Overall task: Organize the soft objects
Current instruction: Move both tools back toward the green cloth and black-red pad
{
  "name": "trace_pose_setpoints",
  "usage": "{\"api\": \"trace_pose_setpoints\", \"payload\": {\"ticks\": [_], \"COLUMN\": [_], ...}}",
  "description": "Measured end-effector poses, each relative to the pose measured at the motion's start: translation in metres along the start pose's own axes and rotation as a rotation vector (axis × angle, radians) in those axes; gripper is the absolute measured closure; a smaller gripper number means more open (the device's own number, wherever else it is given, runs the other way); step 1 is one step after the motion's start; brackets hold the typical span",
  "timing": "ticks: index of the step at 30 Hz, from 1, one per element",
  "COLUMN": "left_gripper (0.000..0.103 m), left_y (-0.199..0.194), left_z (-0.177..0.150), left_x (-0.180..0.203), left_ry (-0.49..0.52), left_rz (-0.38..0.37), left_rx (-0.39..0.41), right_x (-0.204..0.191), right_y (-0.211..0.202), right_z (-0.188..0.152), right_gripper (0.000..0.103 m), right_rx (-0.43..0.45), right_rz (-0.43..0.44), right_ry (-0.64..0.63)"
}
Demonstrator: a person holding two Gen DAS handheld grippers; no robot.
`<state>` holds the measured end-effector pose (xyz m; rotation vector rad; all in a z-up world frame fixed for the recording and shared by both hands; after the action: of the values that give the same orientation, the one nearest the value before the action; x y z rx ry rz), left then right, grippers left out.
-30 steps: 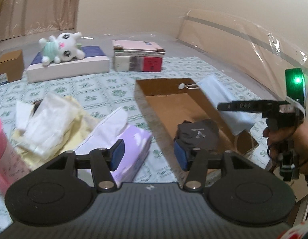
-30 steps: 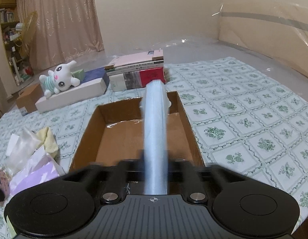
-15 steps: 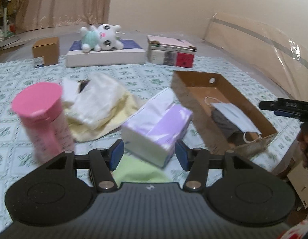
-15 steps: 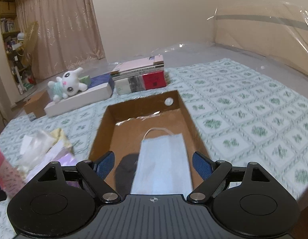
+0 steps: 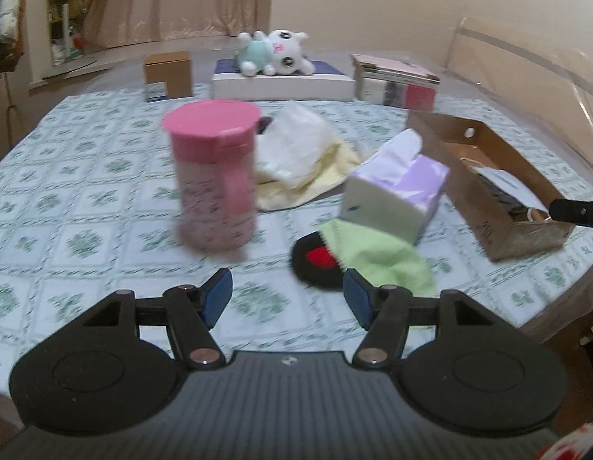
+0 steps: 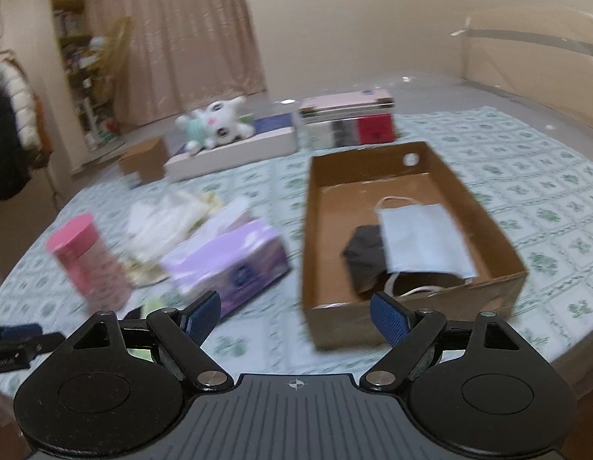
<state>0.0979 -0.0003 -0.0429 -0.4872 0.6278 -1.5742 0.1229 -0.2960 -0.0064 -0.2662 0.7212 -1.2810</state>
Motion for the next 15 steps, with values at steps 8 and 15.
{"api": "trace_pose_setpoints", "payload": {"ticks": [8,15], "left_gripper": [0.039,0.037], "left_y": [-0.007,-0.002], "left_z": [-0.012,-0.017], "left_x": [-0.02,-0.022], "left_ry": [-0.008,-0.005], "left_rz": [0.04,0.043], "left_rx": [-0.007,-0.031], "right_x": [-0.041,-0.053], "right_y": [0.011,0.022], "right_z": [-0.023,-0.035], "right_gripper": [0.018,0.018], "right_rx": [-0.052,-0.092], "right_rz": [0.038,0.051], "right_ry": [-0.092,-0.13]}}
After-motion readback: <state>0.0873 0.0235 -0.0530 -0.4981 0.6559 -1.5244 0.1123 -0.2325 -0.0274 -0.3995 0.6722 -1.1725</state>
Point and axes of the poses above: each gripper's, at about its wrist camera, not at the fingertips, and y roughly the way its jaws point, x to its right, z to its top, the point moved 6 cm from there along y, roughly the way its jaws point, and after that the axes turned 9 degrees about y, right-handed, at the moved point
